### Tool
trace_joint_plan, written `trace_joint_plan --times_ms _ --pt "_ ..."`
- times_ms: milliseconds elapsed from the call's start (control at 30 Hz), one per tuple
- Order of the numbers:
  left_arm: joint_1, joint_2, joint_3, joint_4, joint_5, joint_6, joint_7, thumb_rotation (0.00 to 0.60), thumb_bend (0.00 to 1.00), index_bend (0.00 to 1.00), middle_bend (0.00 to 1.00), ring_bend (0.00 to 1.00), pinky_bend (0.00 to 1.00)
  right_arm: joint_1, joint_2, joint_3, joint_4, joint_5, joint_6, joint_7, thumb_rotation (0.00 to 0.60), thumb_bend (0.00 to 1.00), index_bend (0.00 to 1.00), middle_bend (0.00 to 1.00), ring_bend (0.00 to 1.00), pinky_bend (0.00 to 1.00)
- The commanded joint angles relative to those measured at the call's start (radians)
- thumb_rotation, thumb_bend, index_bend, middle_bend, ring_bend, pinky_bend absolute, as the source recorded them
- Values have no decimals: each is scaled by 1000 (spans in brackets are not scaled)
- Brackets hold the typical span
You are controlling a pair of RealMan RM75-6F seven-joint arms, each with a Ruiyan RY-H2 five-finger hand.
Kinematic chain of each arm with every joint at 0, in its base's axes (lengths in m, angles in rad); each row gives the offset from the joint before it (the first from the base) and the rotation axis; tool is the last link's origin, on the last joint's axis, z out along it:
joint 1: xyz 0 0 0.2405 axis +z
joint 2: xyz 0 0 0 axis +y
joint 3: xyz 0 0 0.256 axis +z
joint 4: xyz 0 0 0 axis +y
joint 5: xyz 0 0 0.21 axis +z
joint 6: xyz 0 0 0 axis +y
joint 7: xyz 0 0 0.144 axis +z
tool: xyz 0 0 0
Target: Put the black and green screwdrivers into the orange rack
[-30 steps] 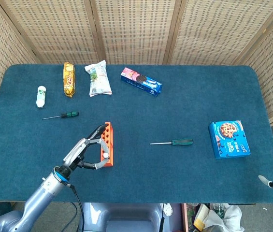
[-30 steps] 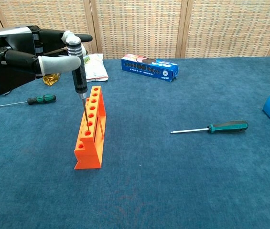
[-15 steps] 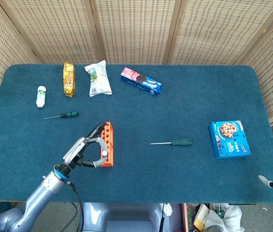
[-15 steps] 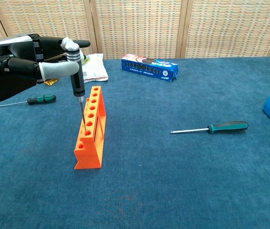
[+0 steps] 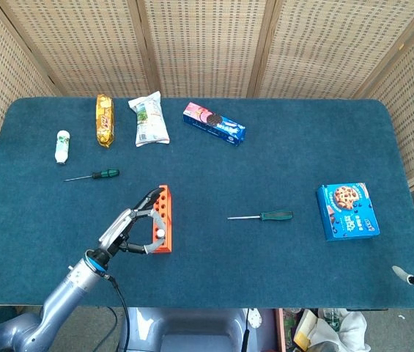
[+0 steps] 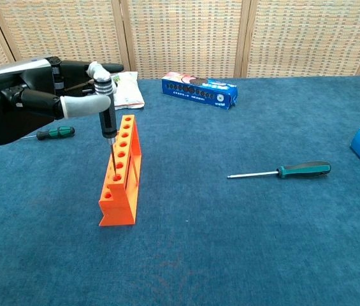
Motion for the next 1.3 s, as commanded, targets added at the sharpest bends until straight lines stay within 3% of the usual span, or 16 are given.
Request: trace_joint_plan --times_ms 33,567,1300 --pt "0 -6 2 12 -6 -1 0 600 503 661 0 0 0 0 0 0 0 0 -1 1 600 0 0 0 0 0" --pt "-12 -68 25 109 -31 -40 -8 600 503 667 0 0 0 3 -1 1 2 6 -9 -1 600 0 0 0 0 0" --pt "-12 -99 33 156 -42 -50 9 600 503 667 0 0 0 3 2 0 2 3 -8 7 600 0 0 0 0 0"
